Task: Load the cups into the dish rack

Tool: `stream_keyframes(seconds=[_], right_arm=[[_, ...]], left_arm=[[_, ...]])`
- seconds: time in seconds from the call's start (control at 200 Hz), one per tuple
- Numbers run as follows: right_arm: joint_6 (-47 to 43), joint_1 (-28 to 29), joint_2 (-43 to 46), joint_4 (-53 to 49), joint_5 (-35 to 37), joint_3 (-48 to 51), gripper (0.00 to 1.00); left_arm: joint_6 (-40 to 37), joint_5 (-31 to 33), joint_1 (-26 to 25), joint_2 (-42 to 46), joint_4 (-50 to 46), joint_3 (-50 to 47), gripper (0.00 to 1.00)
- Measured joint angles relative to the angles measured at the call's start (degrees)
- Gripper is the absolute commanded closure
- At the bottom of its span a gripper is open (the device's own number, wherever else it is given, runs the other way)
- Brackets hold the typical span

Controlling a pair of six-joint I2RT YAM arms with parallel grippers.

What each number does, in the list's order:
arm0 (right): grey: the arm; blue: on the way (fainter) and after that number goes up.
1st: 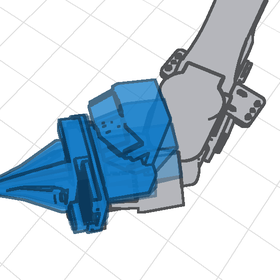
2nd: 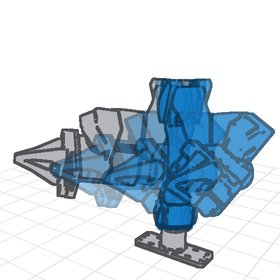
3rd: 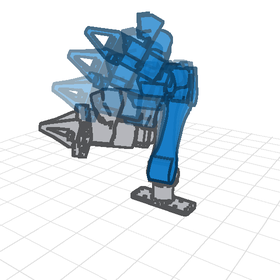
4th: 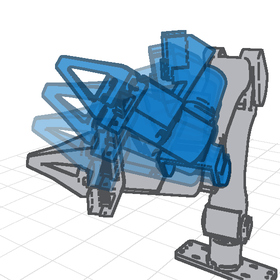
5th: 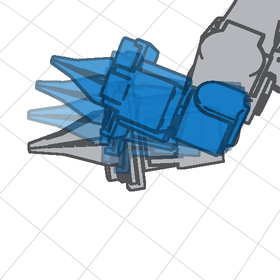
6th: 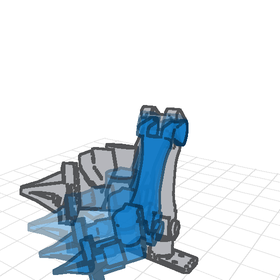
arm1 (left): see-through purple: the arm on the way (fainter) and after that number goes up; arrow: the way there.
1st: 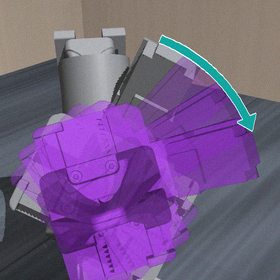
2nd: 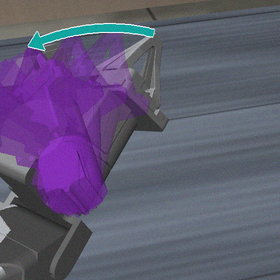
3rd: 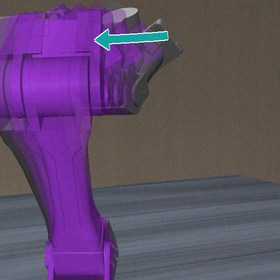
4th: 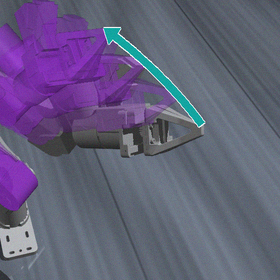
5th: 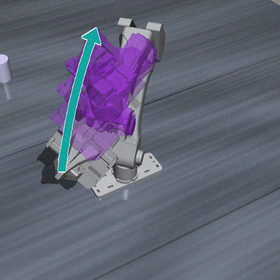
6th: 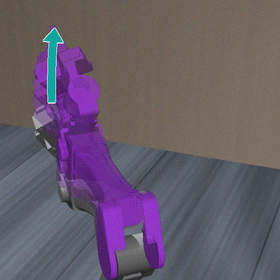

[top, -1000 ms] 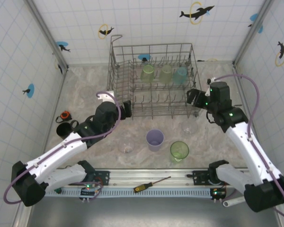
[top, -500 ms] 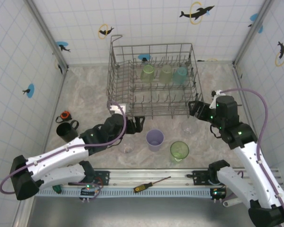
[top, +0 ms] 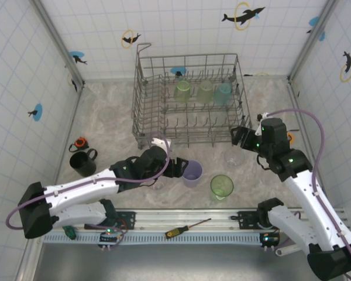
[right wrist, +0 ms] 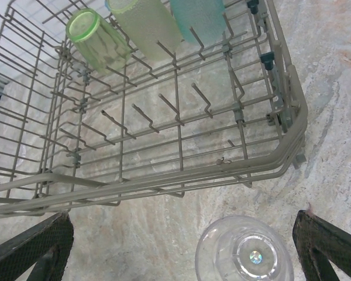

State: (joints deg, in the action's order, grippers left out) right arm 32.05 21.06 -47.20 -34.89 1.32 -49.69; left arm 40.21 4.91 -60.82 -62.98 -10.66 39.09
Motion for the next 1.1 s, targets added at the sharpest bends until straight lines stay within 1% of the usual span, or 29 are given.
stream_keyframes(seconds=[0.04, 0.1, 0.15, 0.215, 0.3, 0.36, 0.42, 0.505, 0.545, 0.751, 0.906, 1.101], right_arm=[[-0.07, 0.02, -0.28, -0.02, 0.42, 0.0, 0.0], [-0.13, 0.0, -0.59, 0.09, 1.03, 0.0, 0.0], [-0.15, 0.0, -0.83, 0.31, 1.44, 0.0, 0.0], [-0.13, 0.07, -1.07, 0.46, 1.9, 0.0, 0.0], [-0.13, 0.28, -1.27, 0.7, 2.08, 0.0, 0.0], [-0.15, 0.35, -1.31, 0.85, 2.1, 0.0, 0.0], [-0.15, 0.37, -1.31, 0.85, 2.16, 0.0, 0.0], [-0.35, 0.37, -1.38, 0.85, 2.38, 0.0, 0.0], [-0.44, 0.37, -1.46, 0.87, 2.45, 0.0, 0.0], [-0.9, 0.37, -2.78, 1.36, 2.47, 0.0, 0.0], [-1.03, 0.48, -3.34, 2.08, 2.32, 0.0, 0.0], [-1.03, 0.7, -3.34, 2.91, 1.86, -0.02, 0.0]], left_arm=[[-0.26, -0.96, 0.0, -1.03, -0.02, 0.0, 0.26], [-1.14, -2.14, 0.0, -2.32, -0.02, 0.0, 0.3], [-1.64, -3.02, 0.0, -3.48, -0.04, 0.13, 0.37], [-2.56, -3.52, 0.0, -5.18, -0.31, 0.68, 0.4], [-3.34, -3.78, 0.0, -7.39, -0.92, 2.08, 0.51], [-4.22, -3.87, 0.0, -8.9, -1.31, 3.28, 0.61], [-4.7, -3.98, 0.0, -10.21, -1.64, 4.35, 0.73], [-4.98, -3.8, 0.0, -11.72, -2.29, 5.92, 0.93], [-5.35, -3.56, 0.0, -12.2, -3.06, 6.67, 1.0], [-5.95, -1.03, -0.22, -12.79, -6.29, 10.29, 1.0], [-6.71, -0.28, -0.22, -12.61, -8.46, 13.79, 1.0], [-7.26, 0.55, -0.22, -9.16, -10.19, 14.75, 1.0]])
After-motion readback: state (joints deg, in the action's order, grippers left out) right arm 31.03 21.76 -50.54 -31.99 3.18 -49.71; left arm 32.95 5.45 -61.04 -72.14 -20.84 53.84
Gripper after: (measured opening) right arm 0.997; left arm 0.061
